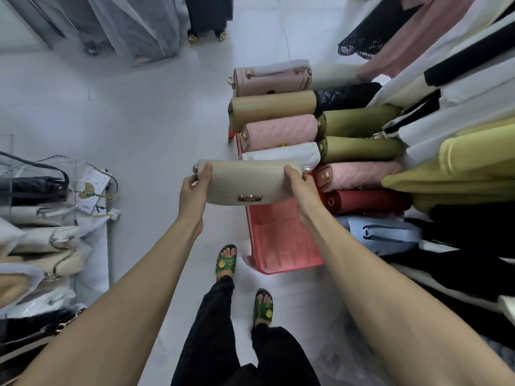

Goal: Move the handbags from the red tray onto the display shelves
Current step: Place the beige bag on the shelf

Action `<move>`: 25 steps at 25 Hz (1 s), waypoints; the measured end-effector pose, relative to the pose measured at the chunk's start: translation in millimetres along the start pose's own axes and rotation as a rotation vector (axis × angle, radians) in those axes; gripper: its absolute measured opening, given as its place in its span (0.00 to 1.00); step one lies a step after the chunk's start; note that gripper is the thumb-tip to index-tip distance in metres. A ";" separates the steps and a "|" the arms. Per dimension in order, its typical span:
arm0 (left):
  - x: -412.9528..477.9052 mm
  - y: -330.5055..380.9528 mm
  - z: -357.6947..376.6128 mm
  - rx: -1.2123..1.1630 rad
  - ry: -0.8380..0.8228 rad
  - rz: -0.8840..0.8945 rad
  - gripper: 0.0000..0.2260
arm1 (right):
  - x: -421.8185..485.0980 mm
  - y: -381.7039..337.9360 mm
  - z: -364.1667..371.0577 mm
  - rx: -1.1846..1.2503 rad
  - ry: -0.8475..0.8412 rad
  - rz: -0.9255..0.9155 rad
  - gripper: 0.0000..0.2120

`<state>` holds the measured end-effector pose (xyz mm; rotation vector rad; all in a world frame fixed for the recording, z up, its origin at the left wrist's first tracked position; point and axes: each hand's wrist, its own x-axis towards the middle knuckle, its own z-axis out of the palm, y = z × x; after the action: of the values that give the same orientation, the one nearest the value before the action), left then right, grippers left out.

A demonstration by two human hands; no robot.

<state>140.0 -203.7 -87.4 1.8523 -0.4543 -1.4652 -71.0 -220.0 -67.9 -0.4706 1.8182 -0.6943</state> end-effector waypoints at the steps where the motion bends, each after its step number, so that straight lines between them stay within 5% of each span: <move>1: -6.8 9.0 -5.9 -0.021 0.015 0.027 0.29 | -10.8 -13.1 1.4 -0.024 -0.021 -0.035 0.30; 12: -169.7 94.3 -83.7 -0.375 0.166 0.380 0.18 | -174.8 -111.3 -9.0 0.036 -0.290 -0.366 0.18; 17: -256.1 125.2 -128.8 -0.488 0.280 0.547 0.20 | -245.9 -132.6 1.5 0.016 -0.510 -0.505 0.33; 22: -332.8 141.7 -190.3 -0.535 0.479 0.635 0.28 | -325.3 -152.0 25.2 0.073 -0.740 -0.621 0.21; 25: -374.8 147.8 -227.9 -0.531 0.576 0.713 0.26 | -372.2 -151.1 47.4 0.084 -0.874 -0.684 0.37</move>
<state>268.7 16.5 298.9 1.3742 -0.3375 -0.4737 98.2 -114.8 284.0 -1.1546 0.7831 -0.8309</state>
